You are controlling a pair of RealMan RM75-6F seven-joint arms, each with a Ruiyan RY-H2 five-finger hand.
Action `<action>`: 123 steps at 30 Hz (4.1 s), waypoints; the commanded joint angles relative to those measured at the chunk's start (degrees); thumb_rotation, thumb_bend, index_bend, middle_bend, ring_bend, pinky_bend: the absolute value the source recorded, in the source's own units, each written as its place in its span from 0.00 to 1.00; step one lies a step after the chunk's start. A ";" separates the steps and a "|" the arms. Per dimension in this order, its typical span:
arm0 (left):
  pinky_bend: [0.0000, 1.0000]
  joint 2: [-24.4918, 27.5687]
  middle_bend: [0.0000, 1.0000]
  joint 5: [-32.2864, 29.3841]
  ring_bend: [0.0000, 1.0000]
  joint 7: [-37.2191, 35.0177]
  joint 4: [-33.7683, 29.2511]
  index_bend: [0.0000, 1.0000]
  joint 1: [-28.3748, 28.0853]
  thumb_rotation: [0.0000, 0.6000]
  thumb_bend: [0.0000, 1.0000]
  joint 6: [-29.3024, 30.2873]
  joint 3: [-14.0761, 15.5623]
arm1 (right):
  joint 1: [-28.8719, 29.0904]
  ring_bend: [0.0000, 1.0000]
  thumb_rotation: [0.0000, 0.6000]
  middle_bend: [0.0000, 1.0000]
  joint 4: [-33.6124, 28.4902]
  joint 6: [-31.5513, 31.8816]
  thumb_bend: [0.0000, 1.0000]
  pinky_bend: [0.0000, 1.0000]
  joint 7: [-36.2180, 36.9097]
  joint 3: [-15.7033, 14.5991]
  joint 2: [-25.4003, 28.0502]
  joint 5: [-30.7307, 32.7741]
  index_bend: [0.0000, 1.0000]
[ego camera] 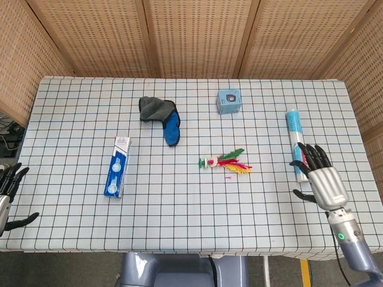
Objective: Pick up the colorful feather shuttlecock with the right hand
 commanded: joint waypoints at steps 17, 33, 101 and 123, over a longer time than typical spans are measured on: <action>0.00 -1.52 0.00 -5.06 0.00 2.91 0.78 0.00 -1.78 1.00 0.00 -4.66 -1.24 | 16.99 0.00 1.00 0.02 11.05 -22.17 0.52 0.00 -19.97 6.24 -21.44 20.87 0.48; 0.00 -1.75 0.00 -5.89 0.00 3.71 0.70 0.00 -2.04 1.00 0.00 -5.20 -1.37 | 18.53 0.00 1.00 0.04 19.33 -24.04 0.54 0.00 -17.25 5.51 -25.83 22.79 0.50; 0.00 -1.39 0.00 -4.32 0.00 2.88 0.13 0.00 -1.59 1.00 0.00 -4.08 -0.62 | 18.44 0.00 1.00 0.20 10.37 -11.18 0.68 0.00 -21.17 5.36 -17.25 13.39 0.75; 0.00 -0.59 0.00 -2.85 0.00 1.04 -0.16 0.00 -1.05 1.00 0.00 -2.87 -0.19 | 12.40 0.00 1.00 0.00 -2.14 -2.85 0.00 0.00 -19.57 5.43 -8.84 11.61 0.00</action>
